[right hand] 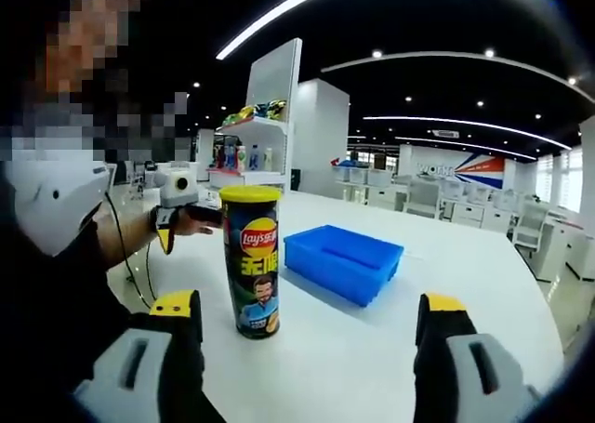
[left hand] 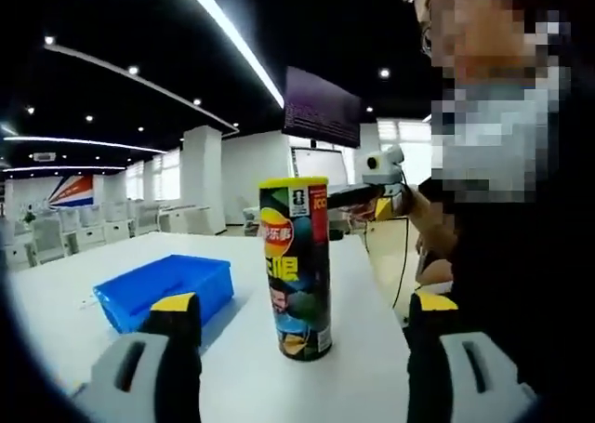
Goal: Open the lid of the chip container on the table, take out the chips, place them into the box in front of the container, and close the lid
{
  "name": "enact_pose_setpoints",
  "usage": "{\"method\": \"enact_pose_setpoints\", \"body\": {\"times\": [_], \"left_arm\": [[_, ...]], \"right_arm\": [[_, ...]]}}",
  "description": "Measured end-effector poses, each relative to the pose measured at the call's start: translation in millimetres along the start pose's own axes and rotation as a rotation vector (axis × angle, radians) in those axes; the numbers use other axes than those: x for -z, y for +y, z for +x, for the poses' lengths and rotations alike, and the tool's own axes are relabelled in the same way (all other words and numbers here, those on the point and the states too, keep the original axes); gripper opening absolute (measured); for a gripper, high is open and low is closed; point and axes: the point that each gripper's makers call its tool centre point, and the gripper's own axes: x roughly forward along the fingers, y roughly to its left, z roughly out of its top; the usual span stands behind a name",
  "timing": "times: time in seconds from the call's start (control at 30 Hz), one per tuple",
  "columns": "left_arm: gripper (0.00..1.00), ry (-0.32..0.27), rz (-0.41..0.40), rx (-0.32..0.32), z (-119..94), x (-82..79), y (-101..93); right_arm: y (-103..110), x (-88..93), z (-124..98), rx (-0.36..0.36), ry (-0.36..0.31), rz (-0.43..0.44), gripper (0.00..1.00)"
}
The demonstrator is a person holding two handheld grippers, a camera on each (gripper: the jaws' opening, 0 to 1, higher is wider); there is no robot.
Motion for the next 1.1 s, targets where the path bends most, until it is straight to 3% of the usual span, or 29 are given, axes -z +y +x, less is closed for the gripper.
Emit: {"method": "enact_pose_setpoints", "body": {"times": [1.1], "left_arm": [[0.86,-0.026,-0.016,0.078,40,-0.4,-1.6]], "right_arm": [[5,4.5,-3,-0.012,0.022,-0.006,0.90]]}}
